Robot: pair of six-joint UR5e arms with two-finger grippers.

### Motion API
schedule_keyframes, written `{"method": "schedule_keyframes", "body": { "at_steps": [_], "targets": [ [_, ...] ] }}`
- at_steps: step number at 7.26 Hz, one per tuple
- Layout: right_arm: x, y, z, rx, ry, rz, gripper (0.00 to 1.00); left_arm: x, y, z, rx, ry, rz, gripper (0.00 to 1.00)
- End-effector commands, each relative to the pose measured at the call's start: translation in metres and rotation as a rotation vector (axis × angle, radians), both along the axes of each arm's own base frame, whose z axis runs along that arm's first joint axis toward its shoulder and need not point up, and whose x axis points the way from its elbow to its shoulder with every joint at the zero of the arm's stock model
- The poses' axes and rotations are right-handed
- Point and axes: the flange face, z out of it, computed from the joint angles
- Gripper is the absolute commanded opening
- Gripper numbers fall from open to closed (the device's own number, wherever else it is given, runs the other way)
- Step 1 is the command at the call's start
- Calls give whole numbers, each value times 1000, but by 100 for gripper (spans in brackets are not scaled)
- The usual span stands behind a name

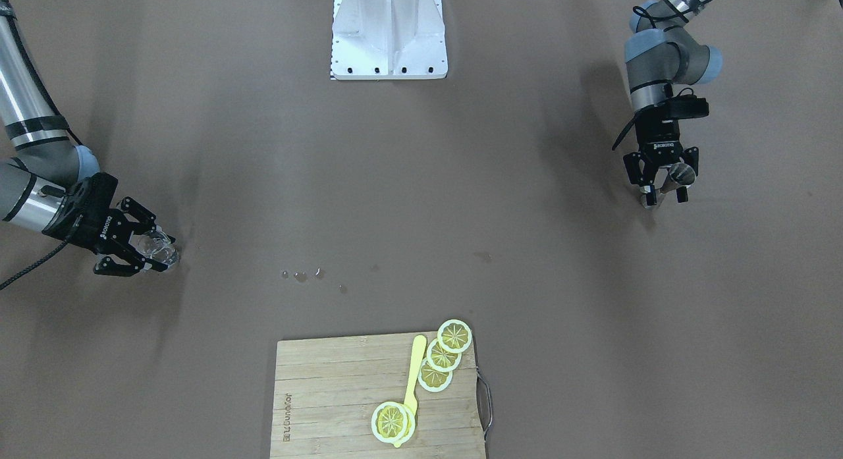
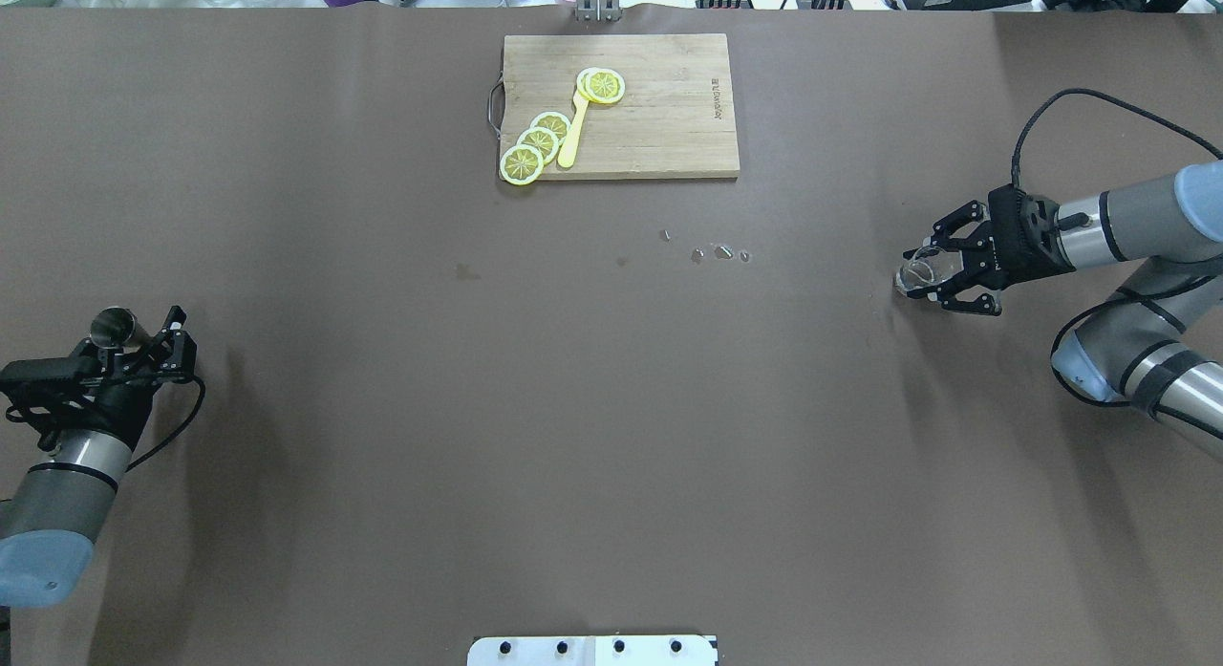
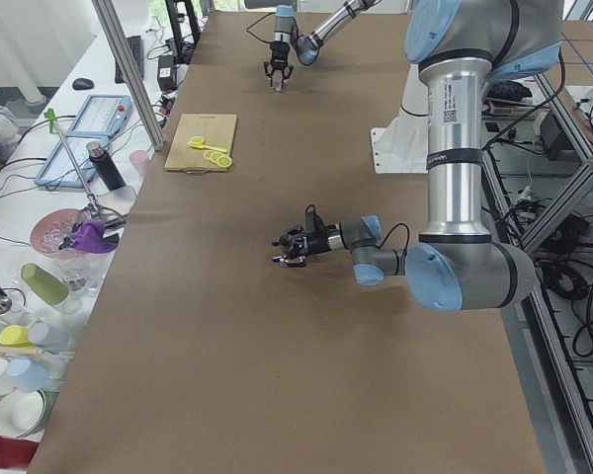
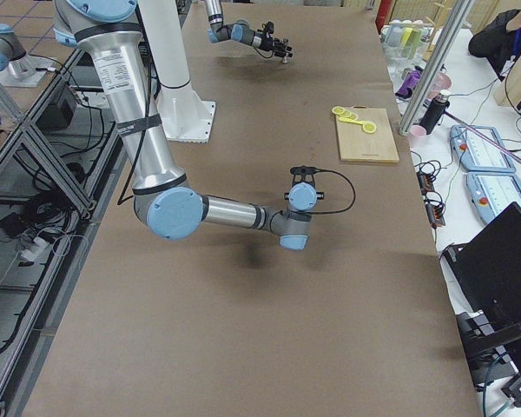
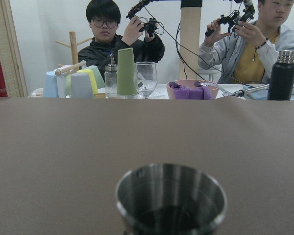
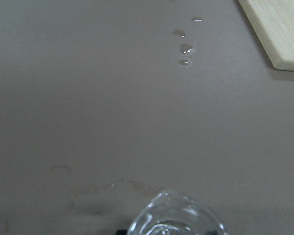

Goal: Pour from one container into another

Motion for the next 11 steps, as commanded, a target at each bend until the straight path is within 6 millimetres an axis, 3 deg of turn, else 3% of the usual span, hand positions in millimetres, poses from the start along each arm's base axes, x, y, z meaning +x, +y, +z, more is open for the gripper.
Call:
{"method": "schedule_keyframes", "body": {
  "at_steps": [1, 4, 6, 9, 11],
  "targets": [
    [-2, -1, -6, 8, -8, -5, 100, 0, 4, -2, 7, 5, 2, 99],
    [-9, -11, -25, 34, -26, -1, 100, -9, 45, 0, 51, -33, 35, 99],
    [-17, -21, -52, -14, -64, 9, 100, -17, 48, -11, 62, -21, 32, 99],
    [-31, -51, -104, -157, -140, 85, 100, -8, 85, -34, 131, -11, 51, 99],
    [-29, -77, -126, -328, -144, 254, 100, 4, 110, -66, 153, 45, 93, 99]
  ]
}}
